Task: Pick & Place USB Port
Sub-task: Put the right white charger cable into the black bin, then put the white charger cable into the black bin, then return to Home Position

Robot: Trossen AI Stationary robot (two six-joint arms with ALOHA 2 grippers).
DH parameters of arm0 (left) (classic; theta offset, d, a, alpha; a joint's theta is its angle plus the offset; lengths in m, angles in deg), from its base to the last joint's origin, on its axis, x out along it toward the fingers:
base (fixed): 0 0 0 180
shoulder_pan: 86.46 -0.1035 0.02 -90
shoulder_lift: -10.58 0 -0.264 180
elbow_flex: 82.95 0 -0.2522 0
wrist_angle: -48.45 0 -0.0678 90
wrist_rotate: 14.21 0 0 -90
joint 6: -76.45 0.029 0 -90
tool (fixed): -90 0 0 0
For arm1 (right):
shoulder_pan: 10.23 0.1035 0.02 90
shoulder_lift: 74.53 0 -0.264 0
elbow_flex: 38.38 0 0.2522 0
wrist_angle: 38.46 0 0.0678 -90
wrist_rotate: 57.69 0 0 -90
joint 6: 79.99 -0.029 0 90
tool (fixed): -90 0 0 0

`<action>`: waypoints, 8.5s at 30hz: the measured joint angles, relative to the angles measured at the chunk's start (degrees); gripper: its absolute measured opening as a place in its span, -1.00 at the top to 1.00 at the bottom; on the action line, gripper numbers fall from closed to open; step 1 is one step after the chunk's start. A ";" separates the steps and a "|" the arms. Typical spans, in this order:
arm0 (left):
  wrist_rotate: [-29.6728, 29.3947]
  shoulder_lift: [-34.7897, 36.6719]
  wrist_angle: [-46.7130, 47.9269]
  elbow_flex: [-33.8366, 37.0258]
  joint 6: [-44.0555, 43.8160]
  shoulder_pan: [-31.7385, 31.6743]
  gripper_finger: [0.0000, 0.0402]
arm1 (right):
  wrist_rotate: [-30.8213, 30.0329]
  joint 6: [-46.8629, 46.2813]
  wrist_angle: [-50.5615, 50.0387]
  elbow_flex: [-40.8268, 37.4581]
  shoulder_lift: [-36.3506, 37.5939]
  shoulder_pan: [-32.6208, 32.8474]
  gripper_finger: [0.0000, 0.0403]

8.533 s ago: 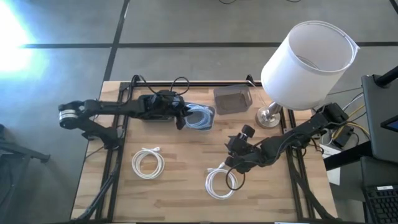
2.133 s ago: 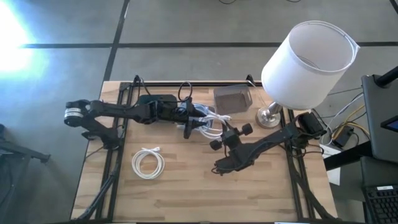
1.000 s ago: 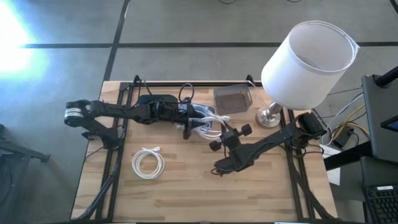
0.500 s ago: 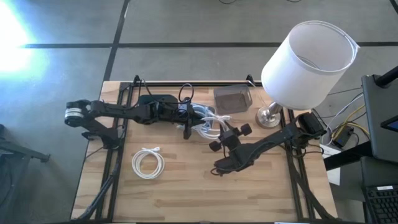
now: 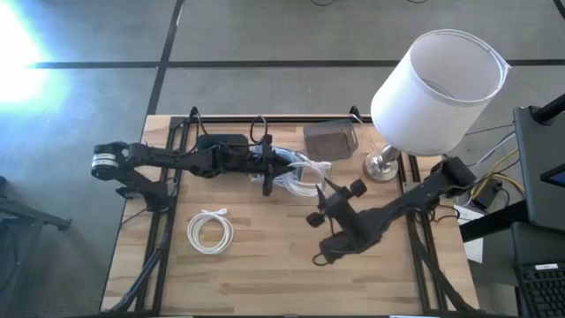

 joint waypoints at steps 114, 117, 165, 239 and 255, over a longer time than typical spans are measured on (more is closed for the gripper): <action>-9.44 16.18 65.27 22.65 -26.76 23.53 0.12 | 16.28 -6.44 -1.31 -2.19 1.71 6.10 0.58; -9.55 14.90 63.46 22.60 -26.66 23.53 0.12 | 16.28 -6.44 -1.29 -2.19 1.71 6.12 0.57; -47.14 -30.32 48.77 -45.65 13.27 12.36 0.64 | 37.26 -22.73 11.66 -30.27 16.90 13.43 0.68; -45.28 -11.73 48.43 -31.16 1.75 10.46 0.25 | 29.60 -0.63 25.31 -36.07 31.79 19.44 0.70; -10.04 37.73 12.77 27.70 2.53 15.60 0.25 | 41.42 58.27 100.57 -65.58 47.29 16.45 0.79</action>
